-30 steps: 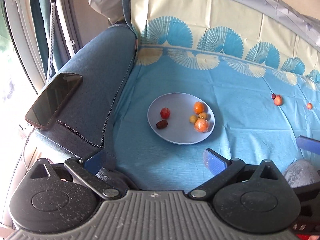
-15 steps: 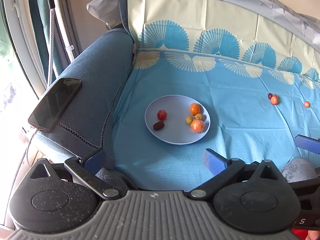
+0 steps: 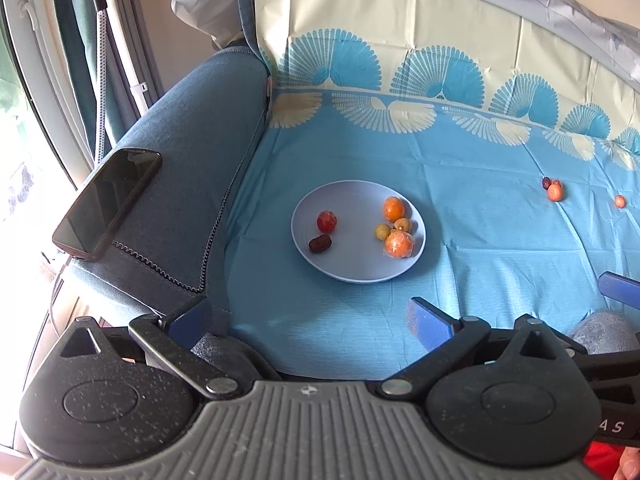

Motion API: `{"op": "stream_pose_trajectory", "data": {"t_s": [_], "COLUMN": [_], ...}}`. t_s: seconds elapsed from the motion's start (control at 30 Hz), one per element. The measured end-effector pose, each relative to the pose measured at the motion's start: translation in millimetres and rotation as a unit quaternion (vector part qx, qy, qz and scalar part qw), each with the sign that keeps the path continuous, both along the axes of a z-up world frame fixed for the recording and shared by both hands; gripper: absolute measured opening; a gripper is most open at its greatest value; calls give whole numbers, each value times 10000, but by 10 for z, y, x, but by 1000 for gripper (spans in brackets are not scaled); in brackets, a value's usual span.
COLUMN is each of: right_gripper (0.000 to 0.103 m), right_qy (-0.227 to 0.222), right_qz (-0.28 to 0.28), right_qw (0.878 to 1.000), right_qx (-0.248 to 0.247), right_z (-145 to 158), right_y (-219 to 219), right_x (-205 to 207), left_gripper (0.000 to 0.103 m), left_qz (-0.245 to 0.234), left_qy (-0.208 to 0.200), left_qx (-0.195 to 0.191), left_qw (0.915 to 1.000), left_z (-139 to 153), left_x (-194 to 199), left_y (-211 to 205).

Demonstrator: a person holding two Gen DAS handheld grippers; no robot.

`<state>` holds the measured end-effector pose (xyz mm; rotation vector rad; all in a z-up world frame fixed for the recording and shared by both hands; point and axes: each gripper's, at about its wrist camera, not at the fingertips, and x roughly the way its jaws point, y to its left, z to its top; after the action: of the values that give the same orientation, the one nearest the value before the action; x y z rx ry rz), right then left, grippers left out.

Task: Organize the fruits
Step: 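Lift both tools back from the plate toward the fruit cluster, then grasp an orange with left gripper while right gripper grasps another orange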

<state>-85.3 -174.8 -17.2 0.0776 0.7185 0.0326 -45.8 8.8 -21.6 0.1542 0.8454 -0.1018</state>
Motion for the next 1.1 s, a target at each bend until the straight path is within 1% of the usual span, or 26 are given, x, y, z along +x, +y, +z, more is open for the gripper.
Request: {"op": "stream_pose_trajectory", "data": {"t_s": [0.27, 0.4, 0.5, 0.6, 0.73, 0.87, 0.97, 1.1], "right_gripper": [102, 102, 102, 102, 102, 102, 102, 102], "right_qy": [85, 66, 33, -63, -112, -132, -188, -29], "right_qz": [-121, -270, -586, -1082, -1930, -2611, -3017, -3612], "right_qw": [9997, 9991, 9976, 9937, 9809, 9651, 9532, 9323], "right_qx": [201, 316, 380, 293, 202, 128, -39, -179], "right_z": [-104, -146, -174, -208, -271, -410, -610, -977], "right_y": [-137, -259, -487, -840, -1489, -2140, -2613, -3348], "right_x": [58, 76, 105, 111, 116, 150, 219, 382], "left_gripper": [103, 103, 103, 103, 103, 103, 103, 103], "left_qz": [-25, -80, -219, -396, -706, -1037, -1282, -1696], "left_qy": [108, 175, 208, 261, 269, 314, 227, 82], "left_qx": [119, 182, 220, 256, 295, 275, 295, 258], "left_qw": [9999, 9996, 9993, 9985, 9967, 9937, 9910, 9851], "left_z": [-49, -57, -54, -61, -85, -156, -264, -511], "left_x": [111, 223, 337, 495, 744, 1090, 1351, 1654], "left_y": [-109, -239, -432, -708, -1203, -1809, -2313, -3087]}}
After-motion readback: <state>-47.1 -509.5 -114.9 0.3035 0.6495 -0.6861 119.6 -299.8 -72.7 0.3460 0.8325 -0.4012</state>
